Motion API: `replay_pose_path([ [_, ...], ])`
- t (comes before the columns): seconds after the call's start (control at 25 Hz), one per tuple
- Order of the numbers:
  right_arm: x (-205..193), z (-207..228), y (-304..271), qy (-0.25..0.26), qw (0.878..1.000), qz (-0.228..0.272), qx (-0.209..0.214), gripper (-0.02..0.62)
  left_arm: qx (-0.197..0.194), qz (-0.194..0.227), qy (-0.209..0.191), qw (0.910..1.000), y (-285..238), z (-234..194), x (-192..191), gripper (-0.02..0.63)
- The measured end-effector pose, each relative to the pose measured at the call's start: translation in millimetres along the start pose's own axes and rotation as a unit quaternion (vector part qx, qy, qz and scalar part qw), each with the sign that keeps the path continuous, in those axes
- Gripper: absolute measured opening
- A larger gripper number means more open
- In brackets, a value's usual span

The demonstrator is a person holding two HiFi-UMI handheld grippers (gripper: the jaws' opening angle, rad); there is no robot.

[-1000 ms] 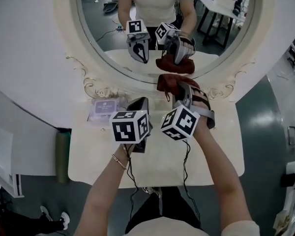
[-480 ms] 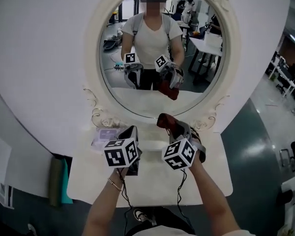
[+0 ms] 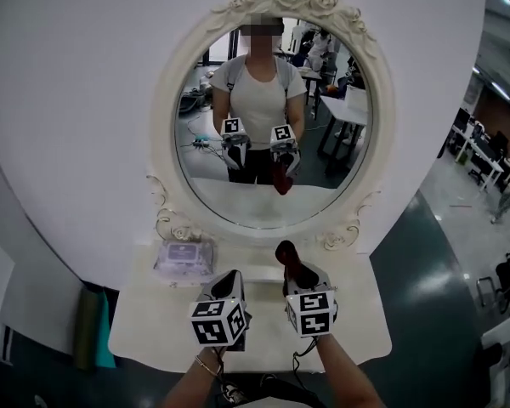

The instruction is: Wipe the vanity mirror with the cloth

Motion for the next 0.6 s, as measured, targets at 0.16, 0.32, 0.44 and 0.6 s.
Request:
replay_pose_path([
  [0.16, -24.1, 8.1, 9.4, -0.090, 0.995, -0.005, 0.032, 0.060, 0.017, -0.009, -0.026, 0.9995, -2.7, 13.9, -20.1, 0.006],
  [0.32, -46.5, 19.5, 26.5, -0.140, 0.989, 0.000, 0.047, 0.060, 0.023, 0.003, -0.022, 0.9995, -2.8, 28.9, -33.8, 0.006],
  [0.44, -55.2, 29.7, 41.5, -0.142, 0.988, 0.007, 0.053, 0.060, 0.035, 0.002, -0.016, 0.9993, -3.1, 38.2, -39.9, 0.006],
  [0.6, -57.4, 38.6, 54.8, -0.155, 0.986, 0.009, 0.063, 0.060, 0.044, -0.016, -0.014, 0.9988, -3.1, 47.3, -47.2, 0.006],
])
Point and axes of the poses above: the fingertips, and each gripper's own axes: y backward along the fingers, z to its right, x out of its top, the point moved 9 cm from there along y, backward along the fingers, and after that the axes turned 9 degrees about -x, right-handed, at the moved point
